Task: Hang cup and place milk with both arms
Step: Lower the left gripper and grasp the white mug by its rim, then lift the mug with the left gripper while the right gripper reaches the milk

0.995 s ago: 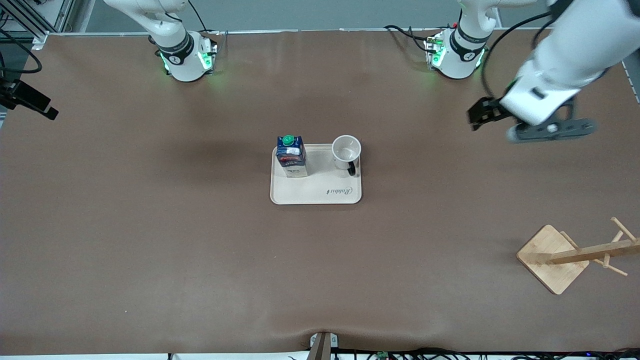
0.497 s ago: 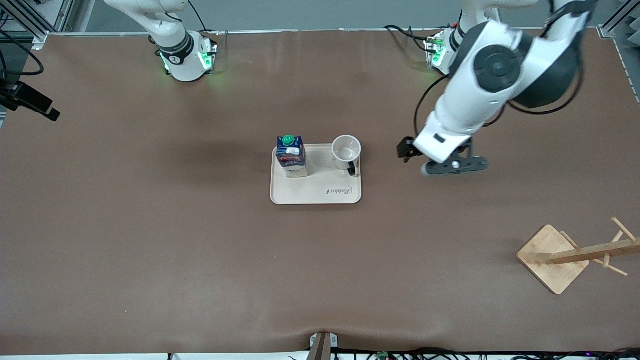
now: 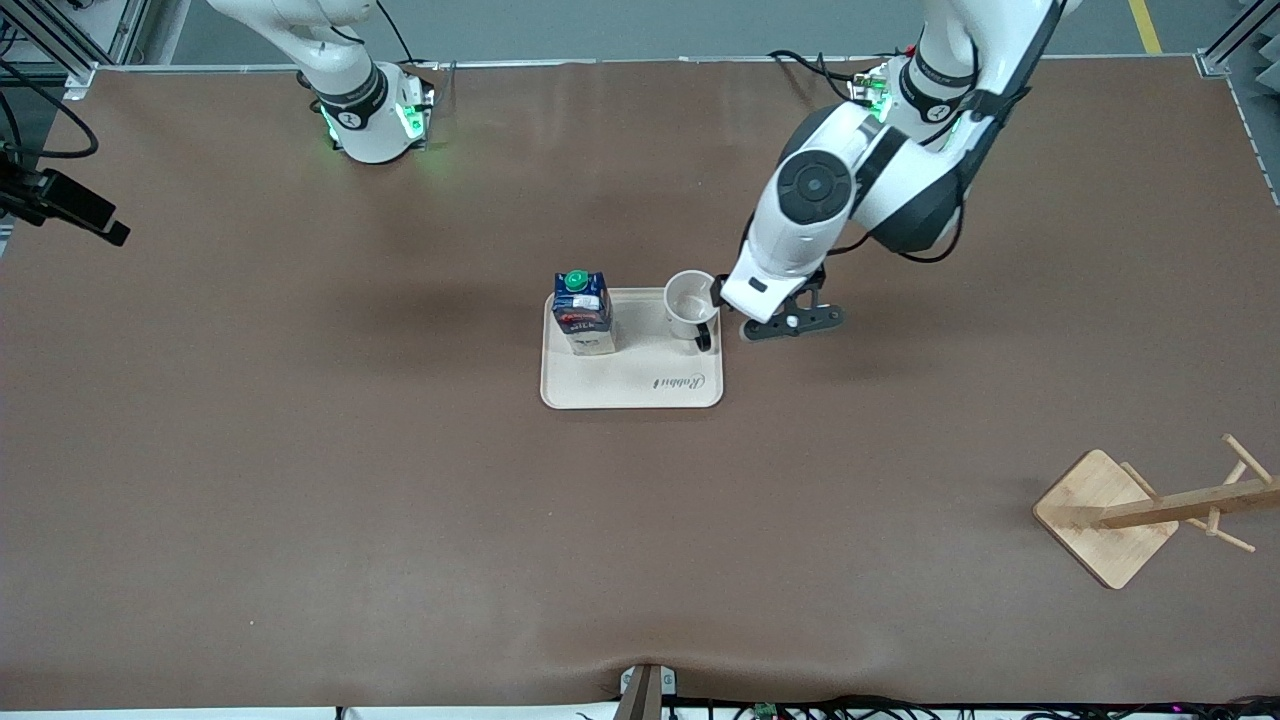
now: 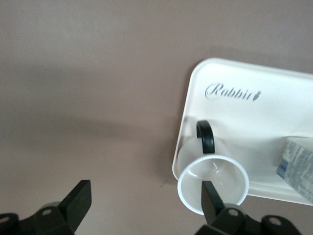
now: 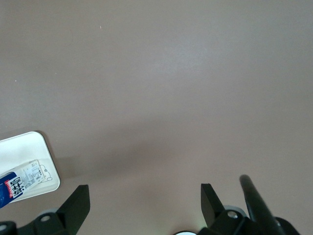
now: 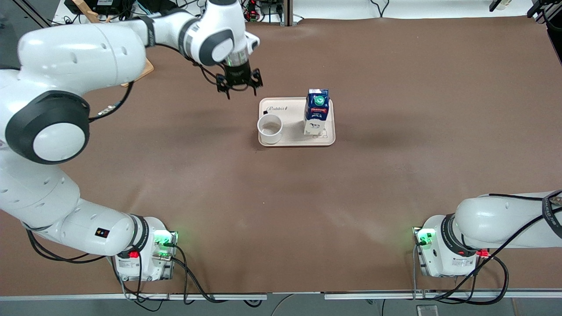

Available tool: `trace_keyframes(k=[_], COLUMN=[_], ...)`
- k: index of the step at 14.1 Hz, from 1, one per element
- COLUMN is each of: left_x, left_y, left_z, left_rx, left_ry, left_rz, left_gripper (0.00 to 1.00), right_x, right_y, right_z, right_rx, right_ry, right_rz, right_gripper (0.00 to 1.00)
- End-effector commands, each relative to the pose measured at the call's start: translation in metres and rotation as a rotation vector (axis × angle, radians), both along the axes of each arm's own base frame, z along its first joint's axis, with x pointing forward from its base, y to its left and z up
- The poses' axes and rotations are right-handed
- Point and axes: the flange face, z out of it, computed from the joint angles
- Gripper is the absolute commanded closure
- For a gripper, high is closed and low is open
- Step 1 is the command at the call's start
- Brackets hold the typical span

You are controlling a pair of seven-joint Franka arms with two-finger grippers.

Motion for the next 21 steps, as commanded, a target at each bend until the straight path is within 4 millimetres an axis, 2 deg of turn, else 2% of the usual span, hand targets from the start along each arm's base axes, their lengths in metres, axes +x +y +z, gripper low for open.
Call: trace_keyframes(k=[1,4,6,9,12,13,14,16,17,18,21], left_x=[-0.023,-0.038,-0.046,-0.049,-0.047,-0.048,-0.048,-0.043,-0.038,-0.032,-0.008], left_y=[-0.008,-0.027,-0.036,-0.038,-0.041,-0.043,-0.043,-0.048,-0.051,-0.053,-0.053], left_z=[-0.027,-0.060,-0.071,-0.084,-0.099,-0.100,-0.101,-0.097,-0.094,-0.087,-0.053], left_rx=[-0.019,-0.043,-0.040,-0.033,-0.048,-0.048,-0.048,-0.059,-0.068,-0.067,-0.048], left_ry=[-0.024,-0.030,-0.018,-0.003,-0.002,0.000,0.000,-0.007,-0.014,-0.028,-0.074], left_rz=[0.014,0.032,0.028,0.023,0.027,0.024,0.024,0.025,0.024,0.018,-0.002], left_gripper=[0.06,0.13,0.21,0.34,0.49,0.60,0.74,1.00,1.00,1.00,1.00], right_x=[0.002,0.003,0.002,0.004,0.005,0.015,0.020,0.022,0.028,0.030,0.030], right_y=[0.001,0.001,0.001,0.003,0.004,0.010,0.015,0.026,0.034,0.039,0.057], right_z=[0.003,0.001,-0.002,-0.005,-0.010,-0.027,-0.037,-0.041,-0.056,-0.062,-0.069], right_rx=[0.002,0.002,0.004,0.006,0.007,0.009,0.011,0.010,0.011,0.010,-0.008], right_ry=[0.007,0.012,0.030,0.039,0.054,0.086,0.114,0.125,0.155,0.177,0.199], right_rz=[0.001,0.001,0.002,0.005,0.011,0.029,0.039,0.059,0.076,0.086,0.120], right_gripper=[0.00,0.00,0.00,0.00,0.00,0.00,0.00,0.00,0.00,0.00,0.00])
